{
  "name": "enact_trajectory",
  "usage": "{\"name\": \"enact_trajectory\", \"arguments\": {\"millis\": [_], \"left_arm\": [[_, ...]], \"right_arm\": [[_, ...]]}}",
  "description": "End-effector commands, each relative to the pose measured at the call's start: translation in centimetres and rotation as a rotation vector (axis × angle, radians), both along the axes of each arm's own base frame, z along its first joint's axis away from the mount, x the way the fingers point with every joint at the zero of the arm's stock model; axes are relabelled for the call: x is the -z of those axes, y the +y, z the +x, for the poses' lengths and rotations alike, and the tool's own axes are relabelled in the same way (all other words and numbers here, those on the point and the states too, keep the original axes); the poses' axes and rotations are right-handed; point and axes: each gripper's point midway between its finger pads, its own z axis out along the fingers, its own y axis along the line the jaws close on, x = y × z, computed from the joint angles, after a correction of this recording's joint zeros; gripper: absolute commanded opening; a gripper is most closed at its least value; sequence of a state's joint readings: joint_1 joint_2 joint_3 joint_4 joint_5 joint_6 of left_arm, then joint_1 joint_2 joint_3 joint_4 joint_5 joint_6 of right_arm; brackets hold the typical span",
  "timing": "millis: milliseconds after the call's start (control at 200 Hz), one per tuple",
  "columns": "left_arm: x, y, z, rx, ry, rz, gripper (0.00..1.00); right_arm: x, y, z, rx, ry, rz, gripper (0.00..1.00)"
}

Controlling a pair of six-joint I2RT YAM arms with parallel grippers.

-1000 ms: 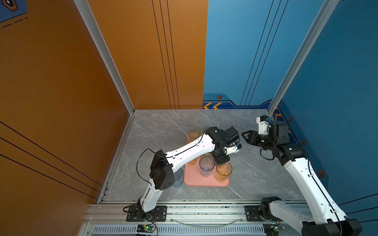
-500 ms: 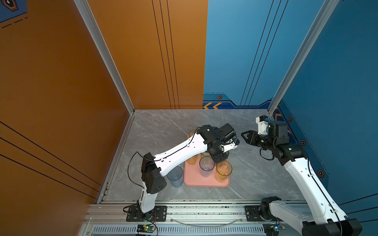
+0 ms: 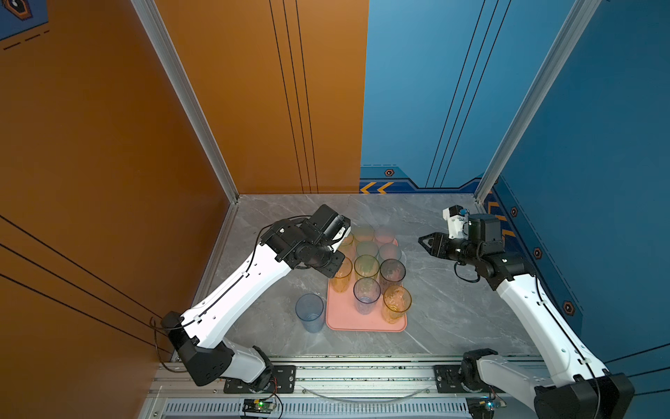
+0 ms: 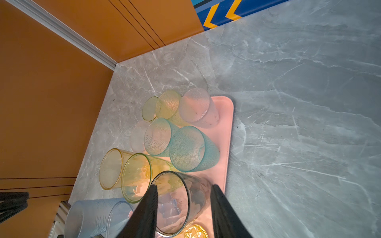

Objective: Place the glasses into the tray
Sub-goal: Pick up the glass from the bottom-center of the table.

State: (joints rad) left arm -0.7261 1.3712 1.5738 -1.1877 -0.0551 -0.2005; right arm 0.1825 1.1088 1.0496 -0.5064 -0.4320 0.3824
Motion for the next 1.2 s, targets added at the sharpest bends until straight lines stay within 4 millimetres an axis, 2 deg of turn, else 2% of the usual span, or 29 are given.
{"name": "enact_trajectory", "arguments": {"millis": [0,165,381,526,751,996,1197], "left_arm": [[1.9,5.0,-2.2,-0.225,0.085,-0.013,0.15],[5.4,9.0,-4.5,-0.369,0.171,0.048,0.14],[7.3,10.8,-6.2,-0.458,0.209,0.052,0.14],[8.4,11.1,-7.0,-0.482,0.238,0.056,0.14],[8.9,11.2,-6.9,-0.491,0.249,0.07,0.17],[9.8,10.6,-6.5,-0.487,0.263,0.059,0.21],[10.6,10.2,-6.2,-0.485,0.272,0.051,0.22]], "right_arm": [[0.4,2.6,0.1,-0.097,-0.025,0.032,0.41],[0.6,5.7,0.4,-0.177,-0.029,0.057,0.41],[1.0,7.8,0.7,-0.232,-0.029,0.058,0.41],[1.4,8.1,0.7,-0.242,-0.023,0.055,0.41],[2.1,7.9,0.8,-0.239,-0.011,0.038,0.41],[0.6,6.8,0.6,-0.208,-0.051,0.03,0.42],[0.4,6.5,0.4,-0.203,-0.057,0.027,0.42]]}}
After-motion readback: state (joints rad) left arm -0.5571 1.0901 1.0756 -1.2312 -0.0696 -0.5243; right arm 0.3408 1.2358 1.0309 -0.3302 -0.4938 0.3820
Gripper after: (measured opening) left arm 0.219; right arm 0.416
